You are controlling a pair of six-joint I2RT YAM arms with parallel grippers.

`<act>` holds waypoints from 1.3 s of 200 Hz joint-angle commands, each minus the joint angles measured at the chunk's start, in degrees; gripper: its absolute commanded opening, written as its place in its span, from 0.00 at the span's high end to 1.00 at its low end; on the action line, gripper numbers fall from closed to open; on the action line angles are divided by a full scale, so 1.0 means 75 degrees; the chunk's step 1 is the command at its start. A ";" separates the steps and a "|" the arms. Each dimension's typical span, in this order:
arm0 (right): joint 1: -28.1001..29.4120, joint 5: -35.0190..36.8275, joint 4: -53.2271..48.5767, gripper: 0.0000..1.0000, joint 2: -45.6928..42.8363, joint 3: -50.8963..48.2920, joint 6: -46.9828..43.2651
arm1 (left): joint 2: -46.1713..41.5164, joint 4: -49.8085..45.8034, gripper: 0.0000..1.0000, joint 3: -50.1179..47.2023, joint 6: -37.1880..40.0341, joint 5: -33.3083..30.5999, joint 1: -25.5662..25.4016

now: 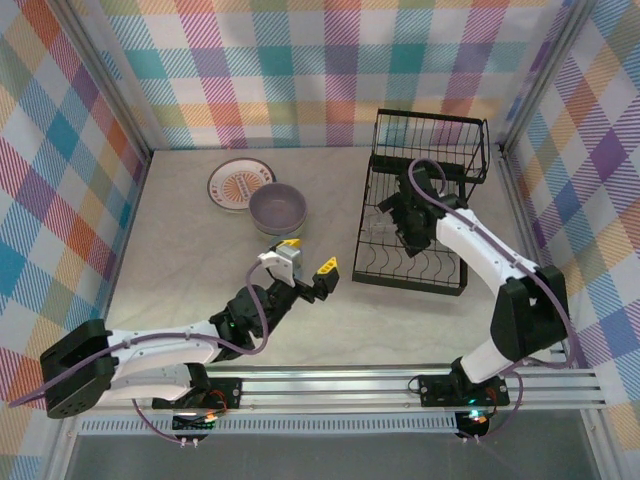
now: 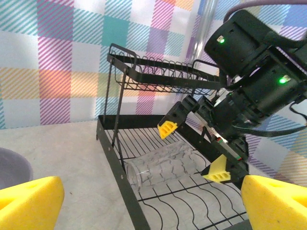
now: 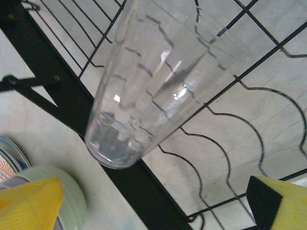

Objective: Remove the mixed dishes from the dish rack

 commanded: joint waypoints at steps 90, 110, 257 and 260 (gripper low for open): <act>0.0390 0.0927 -0.0706 0.01 0.1550 0.1082 0.2291 | -0.2377 -0.1642 0.05 -0.0558 0.0091 -0.0212 -0.0063; 0.0320 0.0835 -0.0771 0.01 0.1811 0.1251 0.2412 | -0.2510 -0.1753 0.05 -0.0585 0.0095 -0.0167 -0.0063; 0.0024 0.0527 -0.0265 0.15 0.2085 0.0504 0.2782 | -0.3133 -0.2037 0.04 -0.0698 0.0150 -0.0246 -0.0063; 0.0021 0.0545 -0.0249 0.16 0.2076 0.0498 0.2739 | -0.3147 -0.2049 0.04 -0.0702 0.0158 -0.0256 -0.0075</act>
